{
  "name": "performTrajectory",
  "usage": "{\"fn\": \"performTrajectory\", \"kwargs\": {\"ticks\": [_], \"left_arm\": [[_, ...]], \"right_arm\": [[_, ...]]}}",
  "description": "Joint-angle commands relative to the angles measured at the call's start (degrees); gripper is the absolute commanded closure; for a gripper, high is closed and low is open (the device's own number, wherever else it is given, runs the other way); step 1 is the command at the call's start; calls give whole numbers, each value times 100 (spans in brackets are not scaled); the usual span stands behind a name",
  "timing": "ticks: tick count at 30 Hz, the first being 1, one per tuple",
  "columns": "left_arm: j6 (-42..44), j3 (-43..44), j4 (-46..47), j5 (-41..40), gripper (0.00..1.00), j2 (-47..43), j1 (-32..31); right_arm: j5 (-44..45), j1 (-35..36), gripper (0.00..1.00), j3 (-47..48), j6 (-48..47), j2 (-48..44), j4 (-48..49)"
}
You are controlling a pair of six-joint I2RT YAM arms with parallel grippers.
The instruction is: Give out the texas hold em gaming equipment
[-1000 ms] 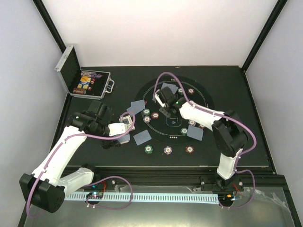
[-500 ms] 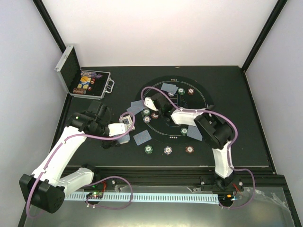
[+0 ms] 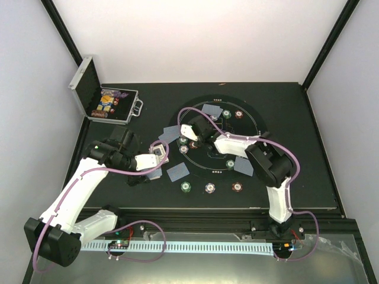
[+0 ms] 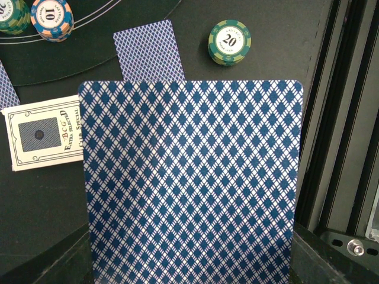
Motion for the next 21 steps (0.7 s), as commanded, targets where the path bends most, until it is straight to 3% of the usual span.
{"fn": "performTrajectory", "kwargs": {"ticks": [1,8,10,15,17,18,19,21], "left_arm": [[32,53,-21,25,98,-122,13],[12,89,-64,17,99,-155,9],[-3,103,-75,28,98,-183,12],[-20,90,-111,69,98,-213,13],[-21,102,-119,86,98,-219,5],[-21,99,-126,87,98,-225,5],[-19,106,-132,93,98,-229,5],[-12,116,-141,96,98,-249,7]], "right_arm": [[-221,-21,68,-220,212,-652,-479],[-297,-25,61,-423,482,-1198,-927],[-273,-17,52,-422,636,-1316,-1008],[4,-63,49,-305,1589,-1984,-761],[308,-77,39,-313,2229,-2406,-457],[518,-90,11,-244,2666,-2619,-444],[733,-121,1,-111,3205,-2799,-544],[681,-350,0,346,4405,-3054,-1399]]}}
